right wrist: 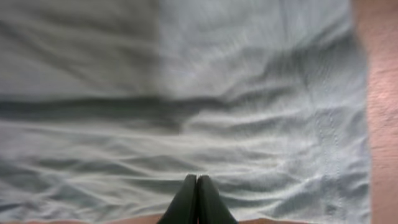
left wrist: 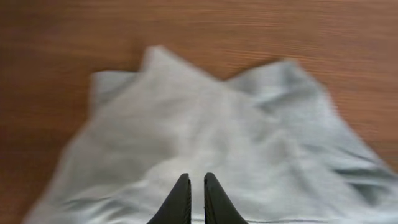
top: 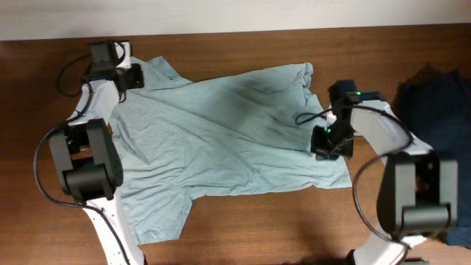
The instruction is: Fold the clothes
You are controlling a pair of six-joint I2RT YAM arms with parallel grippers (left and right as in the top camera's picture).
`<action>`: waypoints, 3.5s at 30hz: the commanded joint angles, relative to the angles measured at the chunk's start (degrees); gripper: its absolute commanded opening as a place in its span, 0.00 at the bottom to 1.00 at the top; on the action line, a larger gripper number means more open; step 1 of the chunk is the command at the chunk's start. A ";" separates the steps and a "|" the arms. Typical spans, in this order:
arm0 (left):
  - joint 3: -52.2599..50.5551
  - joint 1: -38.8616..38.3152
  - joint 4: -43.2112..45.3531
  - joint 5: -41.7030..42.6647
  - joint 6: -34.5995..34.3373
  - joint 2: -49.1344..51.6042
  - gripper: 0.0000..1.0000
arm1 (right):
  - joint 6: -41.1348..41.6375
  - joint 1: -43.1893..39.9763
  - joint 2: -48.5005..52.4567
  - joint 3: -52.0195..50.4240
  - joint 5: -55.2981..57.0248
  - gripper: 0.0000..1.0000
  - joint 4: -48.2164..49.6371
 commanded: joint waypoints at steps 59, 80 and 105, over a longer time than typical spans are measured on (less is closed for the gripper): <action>47.54 -16.28 -69.24 -9.81 -2.54 -7.91 0.34 | -4.37 0.11 -24.33 7.54 1.38 0.17 6.97; 12.39 -16.44 -77.59 -18.75 -21.73 -14.97 0.15 | -8.22 0.28 12.66 26.45 -11.56 0.23 24.33; -43.28 -16.76 -32.74 2.49 -22.95 -23.04 0.11 | 2.67 0.68 29.24 26.40 15.65 0.17 45.44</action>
